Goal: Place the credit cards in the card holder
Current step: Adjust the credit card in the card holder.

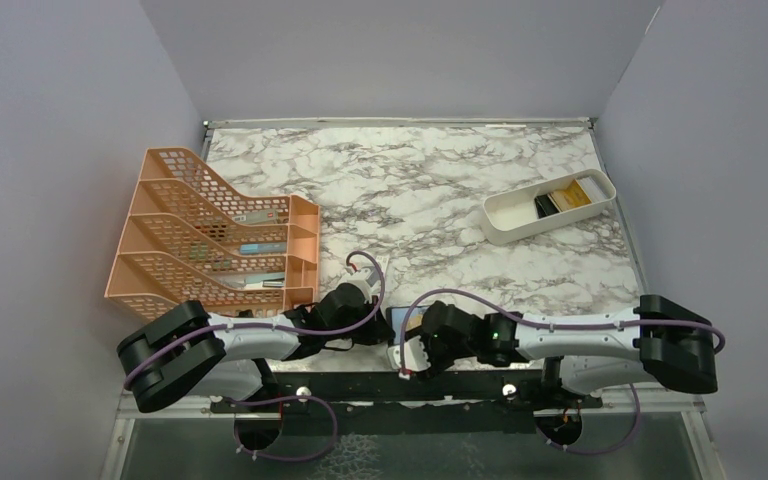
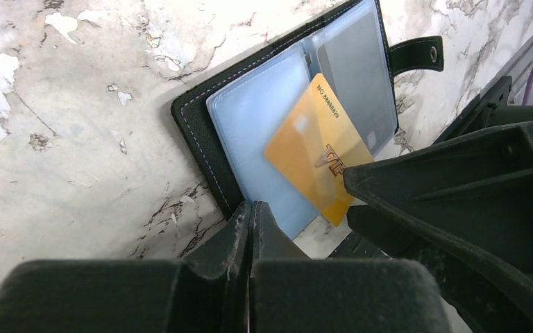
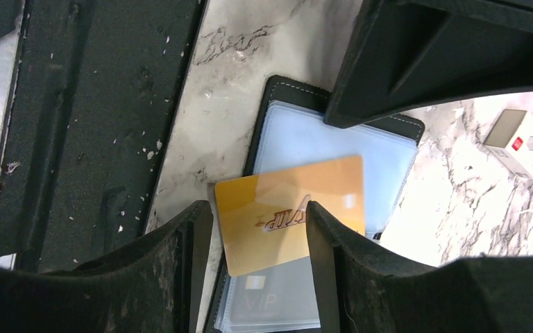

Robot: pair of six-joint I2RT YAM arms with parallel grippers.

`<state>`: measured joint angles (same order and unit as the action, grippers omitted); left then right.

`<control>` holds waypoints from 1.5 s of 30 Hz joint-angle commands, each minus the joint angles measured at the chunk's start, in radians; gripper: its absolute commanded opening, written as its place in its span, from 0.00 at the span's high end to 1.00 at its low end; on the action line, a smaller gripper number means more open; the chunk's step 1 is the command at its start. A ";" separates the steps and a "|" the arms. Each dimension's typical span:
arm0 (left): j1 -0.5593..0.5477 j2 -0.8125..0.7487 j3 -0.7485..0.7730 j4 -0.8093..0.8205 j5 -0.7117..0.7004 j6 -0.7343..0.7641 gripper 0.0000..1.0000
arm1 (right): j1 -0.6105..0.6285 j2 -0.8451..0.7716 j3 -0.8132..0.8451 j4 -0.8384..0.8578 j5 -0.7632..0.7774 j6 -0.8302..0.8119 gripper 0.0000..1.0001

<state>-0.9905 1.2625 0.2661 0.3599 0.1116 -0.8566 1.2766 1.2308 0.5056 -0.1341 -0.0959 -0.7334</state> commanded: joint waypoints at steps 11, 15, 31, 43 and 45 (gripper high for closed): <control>-0.007 0.018 -0.019 -0.018 0.019 0.007 1.00 | 0.019 0.061 -0.021 0.102 0.112 -0.021 0.43; -0.006 0.020 -0.020 -0.018 0.019 0.007 1.00 | 0.018 0.061 -0.037 0.165 0.132 -0.025 0.44; -0.007 0.014 -0.028 -0.013 0.019 0.002 1.00 | 0.018 0.119 -0.027 0.248 0.211 0.103 0.44; -0.007 0.005 -0.039 -0.008 0.017 -0.005 1.00 | 0.019 0.054 0.064 -0.072 0.120 0.088 0.44; -0.007 0.007 -0.036 -0.007 0.014 -0.005 1.00 | 0.019 0.052 0.076 -0.091 0.103 0.086 0.44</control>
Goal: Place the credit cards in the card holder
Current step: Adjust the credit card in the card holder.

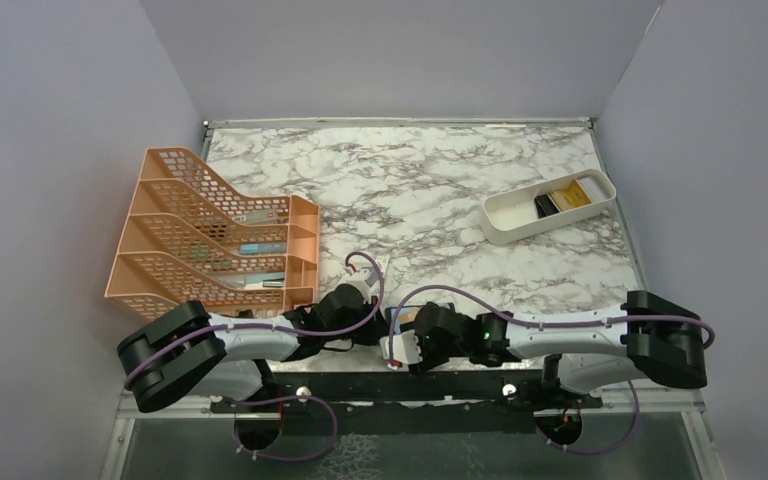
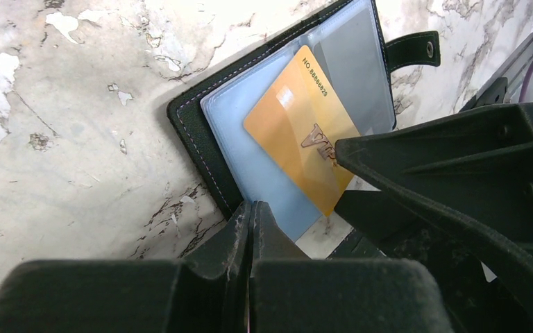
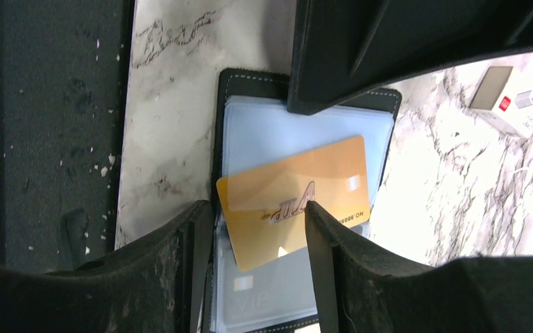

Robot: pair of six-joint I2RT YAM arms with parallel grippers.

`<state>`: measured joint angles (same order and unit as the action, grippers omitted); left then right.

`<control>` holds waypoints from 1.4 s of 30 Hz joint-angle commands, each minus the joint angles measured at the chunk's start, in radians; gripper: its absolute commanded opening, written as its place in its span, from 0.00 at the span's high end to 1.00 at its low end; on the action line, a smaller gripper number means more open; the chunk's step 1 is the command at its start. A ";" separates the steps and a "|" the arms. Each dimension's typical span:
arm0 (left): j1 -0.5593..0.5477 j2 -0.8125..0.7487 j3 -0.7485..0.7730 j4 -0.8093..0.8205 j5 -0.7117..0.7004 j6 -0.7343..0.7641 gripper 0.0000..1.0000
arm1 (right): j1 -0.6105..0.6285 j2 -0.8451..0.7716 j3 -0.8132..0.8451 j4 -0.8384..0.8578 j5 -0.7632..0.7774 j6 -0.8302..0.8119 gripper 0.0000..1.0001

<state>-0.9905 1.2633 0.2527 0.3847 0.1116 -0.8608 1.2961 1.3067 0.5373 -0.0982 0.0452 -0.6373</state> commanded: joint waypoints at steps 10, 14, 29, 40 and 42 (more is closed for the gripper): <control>-0.007 0.020 -0.018 -0.030 0.019 -0.001 1.00 | -0.001 0.022 0.011 0.010 0.016 -0.017 0.46; -0.008 0.019 -0.019 -0.030 0.017 -0.001 1.00 | 0.000 0.030 0.009 0.071 0.024 0.000 0.47; -0.008 0.010 -0.023 -0.029 0.019 -0.003 1.00 | 0.000 -0.006 0.001 0.079 0.074 0.098 0.51; -0.008 0.003 -0.027 -0.028 0.016 -0.003 1.00 | -0.001 -0.038 0.179 -0.063 0.132 0.869 0.47; -0.008 0.006 -0.024 -0.029 0.016 -0.003 1.00 | -0.005 -0.029 0.198 -0.111 0.195 1.048 0.47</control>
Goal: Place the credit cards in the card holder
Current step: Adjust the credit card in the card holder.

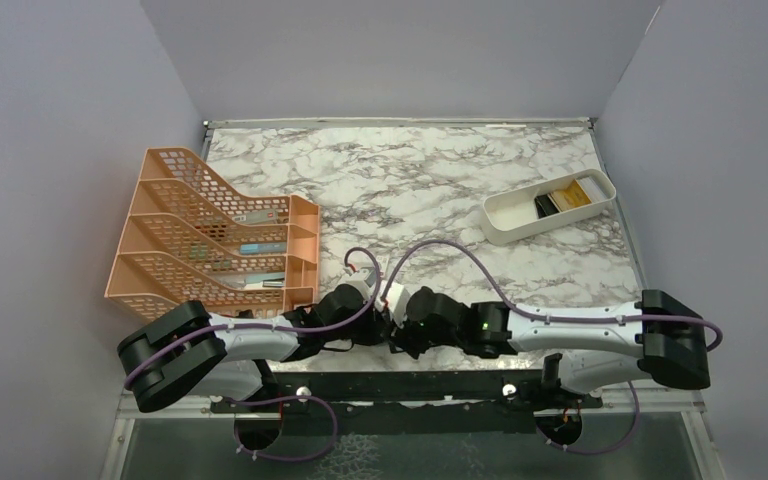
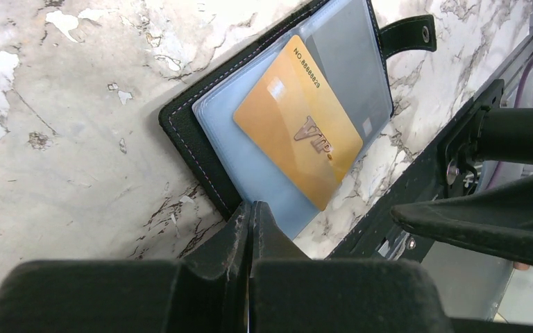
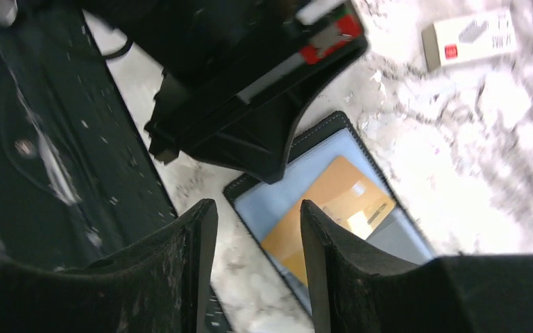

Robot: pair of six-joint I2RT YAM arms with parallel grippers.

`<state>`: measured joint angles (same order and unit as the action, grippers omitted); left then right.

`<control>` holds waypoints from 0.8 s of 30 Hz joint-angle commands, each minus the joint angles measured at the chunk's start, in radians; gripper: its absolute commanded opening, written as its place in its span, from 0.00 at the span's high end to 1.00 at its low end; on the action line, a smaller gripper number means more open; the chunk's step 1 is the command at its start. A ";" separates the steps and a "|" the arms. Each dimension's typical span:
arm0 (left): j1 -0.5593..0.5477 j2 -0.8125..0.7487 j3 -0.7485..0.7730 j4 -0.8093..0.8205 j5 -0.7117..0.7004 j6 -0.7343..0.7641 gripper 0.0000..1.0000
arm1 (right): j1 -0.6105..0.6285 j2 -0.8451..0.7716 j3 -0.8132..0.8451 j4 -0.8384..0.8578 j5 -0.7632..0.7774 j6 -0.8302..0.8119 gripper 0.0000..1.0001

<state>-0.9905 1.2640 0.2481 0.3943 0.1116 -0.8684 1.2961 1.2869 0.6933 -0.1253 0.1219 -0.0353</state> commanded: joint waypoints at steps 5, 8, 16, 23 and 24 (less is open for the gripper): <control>-0.010 0.010 -0.017 -0.035 0.017 0.002 1.00 | -0.083 0.004 0.067 -0.227 0.126 0.686 0.48; -0.010 0.004 -0.017 -0.035 0.018 0.000 1.00 | -0.178 -0.058 -0.002 -0.209 0.075 0.754 0.51; -0.011 -0.002 -0.015 -0.035 0.020 0.000 1.00 | -0.227 -0.136 -0.123 -0.144 0.012 0.826 0.52; -0.011 -0.012 -0.020 -0.035 0.019 -0.001 1.00 | -0.228 -0.111 -0.171 -0.089 -0.002 0.882 0.50; -0.011 -0.013 -0.020 -0.035 0.019 -0.001 1.00 | -0.228 -0.100 -0.173 -0.087 -0.002 0.887 0.50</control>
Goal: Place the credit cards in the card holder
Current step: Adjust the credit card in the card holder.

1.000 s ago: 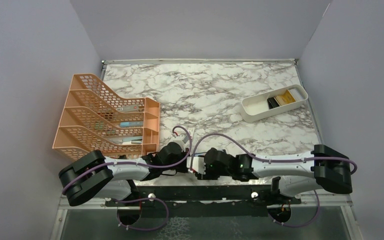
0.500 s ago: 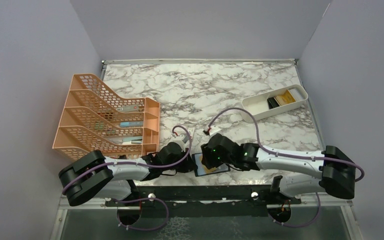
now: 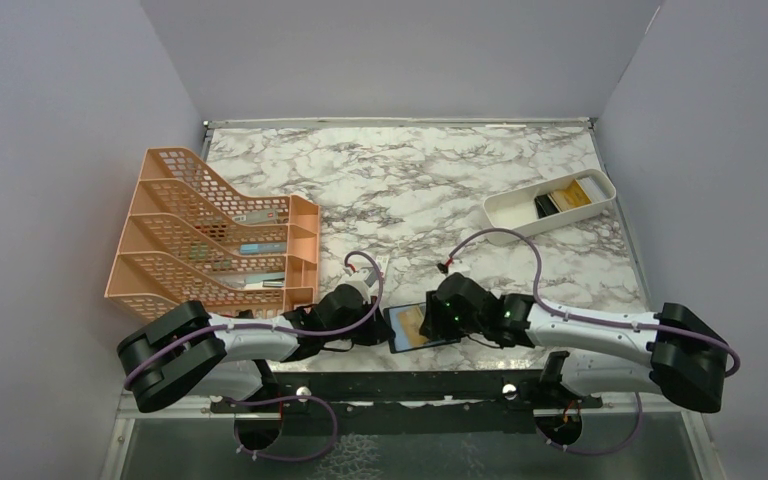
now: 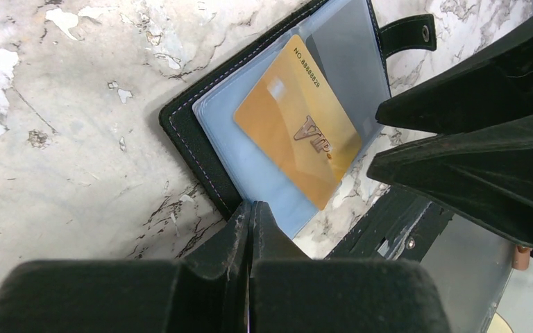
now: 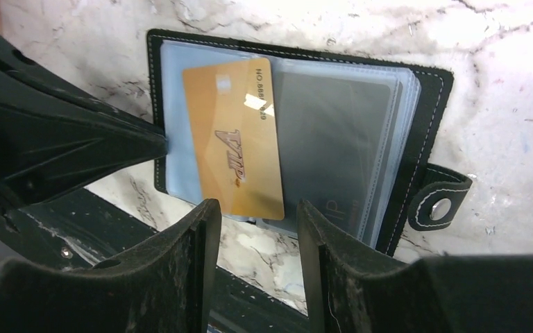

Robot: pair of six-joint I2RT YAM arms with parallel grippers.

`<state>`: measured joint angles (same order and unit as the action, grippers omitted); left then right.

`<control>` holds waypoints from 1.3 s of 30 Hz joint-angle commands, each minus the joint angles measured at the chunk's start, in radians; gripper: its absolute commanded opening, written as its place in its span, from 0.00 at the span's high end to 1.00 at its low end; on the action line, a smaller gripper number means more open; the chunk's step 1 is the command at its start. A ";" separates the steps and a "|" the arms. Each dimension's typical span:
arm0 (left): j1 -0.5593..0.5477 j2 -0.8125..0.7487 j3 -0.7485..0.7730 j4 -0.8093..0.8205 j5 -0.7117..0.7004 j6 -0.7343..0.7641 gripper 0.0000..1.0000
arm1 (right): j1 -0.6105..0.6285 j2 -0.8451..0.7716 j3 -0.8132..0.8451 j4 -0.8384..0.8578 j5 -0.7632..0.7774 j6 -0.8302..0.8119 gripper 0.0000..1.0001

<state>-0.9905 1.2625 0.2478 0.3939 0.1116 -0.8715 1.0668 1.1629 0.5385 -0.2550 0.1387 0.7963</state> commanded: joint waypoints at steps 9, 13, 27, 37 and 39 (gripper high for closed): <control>-0.011 -0.017 -0.025 -0.035 0.018 -0.001 1.00 | 0.002 0.085 -0.051 0.134 -0.085 0.099 0.51; -0.011 -0.021 -0.030 -0.035 0.015 -0.002 1.00 | 0.002 0.078 -0.076 0.174 -0.102 0.136 0.53; -0.011 -0.023 -0.034 -0.035 0.013 -0.001 1.00 | 0.002 -0.001 -0.161 0.211 -0.049 0.236 0.70; -0.011 -0.035 -0.032 -0.035 0.019 -0.007 1.00 | 0.001 -0.099 -0.221 0.219 0.057 0.283 0.79; -0.011 -0.036 -0.028 -0.035 0.027 -0.012 1.00 | 0.002 -0.092 -0.224 0.250 0.039 0.277 0.79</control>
<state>-0.9955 1.2415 0.2329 0.3920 0.1120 -0.8783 1.0668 1.0782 0.3317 -0.0471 0.1413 1.0576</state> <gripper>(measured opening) 0.007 0.213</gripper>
